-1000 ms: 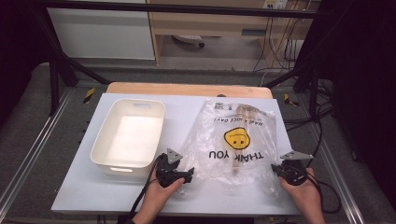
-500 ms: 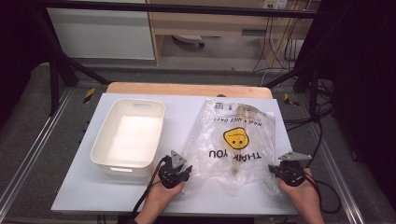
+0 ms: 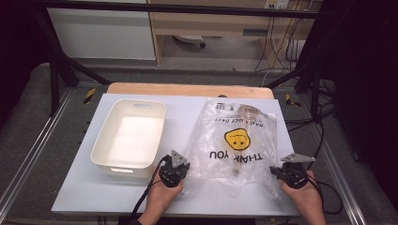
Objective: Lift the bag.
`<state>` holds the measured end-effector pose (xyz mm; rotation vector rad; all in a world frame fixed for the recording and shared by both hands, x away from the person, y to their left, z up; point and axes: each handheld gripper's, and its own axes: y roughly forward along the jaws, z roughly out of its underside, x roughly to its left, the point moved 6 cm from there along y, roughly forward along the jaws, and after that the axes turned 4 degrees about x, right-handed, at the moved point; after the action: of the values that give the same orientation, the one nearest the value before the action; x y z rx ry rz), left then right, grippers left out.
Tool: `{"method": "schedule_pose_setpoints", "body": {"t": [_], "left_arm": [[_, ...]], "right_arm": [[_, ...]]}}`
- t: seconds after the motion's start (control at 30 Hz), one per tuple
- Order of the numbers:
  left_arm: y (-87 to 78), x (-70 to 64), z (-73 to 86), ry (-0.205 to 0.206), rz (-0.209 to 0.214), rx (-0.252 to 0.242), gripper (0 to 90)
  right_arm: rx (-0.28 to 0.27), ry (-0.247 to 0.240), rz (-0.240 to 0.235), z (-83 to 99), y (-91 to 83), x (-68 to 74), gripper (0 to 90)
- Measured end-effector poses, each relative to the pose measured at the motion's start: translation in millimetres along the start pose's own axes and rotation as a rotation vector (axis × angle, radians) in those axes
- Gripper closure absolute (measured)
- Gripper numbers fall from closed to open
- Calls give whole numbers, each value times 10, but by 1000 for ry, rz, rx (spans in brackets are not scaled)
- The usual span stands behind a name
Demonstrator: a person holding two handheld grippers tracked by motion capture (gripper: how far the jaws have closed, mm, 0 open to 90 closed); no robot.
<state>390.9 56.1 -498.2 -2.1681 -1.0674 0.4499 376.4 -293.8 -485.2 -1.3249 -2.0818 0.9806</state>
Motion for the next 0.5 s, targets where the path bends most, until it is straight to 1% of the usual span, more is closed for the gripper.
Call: {"method": "schedule_pose_setpoints", "body": {"t": [0.07, 0.2, 0.3, 0.37, 0.4, 0.5], "left_arm": [[0, -2, 0, 3, -1, 0, 900], [1, -2, -1, 5, -2, 0, 900], [1, -1, -1, 8, -2, 1, 900], [1, -1, -1, 8, -3, 1, 900], [1, -1, 0, 9, -3, 1, 900], [1, -2, 0, 11, -4, 1, 900]], "right_arm": [[-8, -2, -1, -3, -15, 7, 827], [-15, 3, 5, -1, -29, 14, 712], [-25, 11, 3, -13, -41, 10, 574], [-36, 14, 8, -13, -54, 16, 463], [-39, 14, 12, -6, -61, 19, 421], [-52, -6, 31, 32, -95, 10, 314]]}}
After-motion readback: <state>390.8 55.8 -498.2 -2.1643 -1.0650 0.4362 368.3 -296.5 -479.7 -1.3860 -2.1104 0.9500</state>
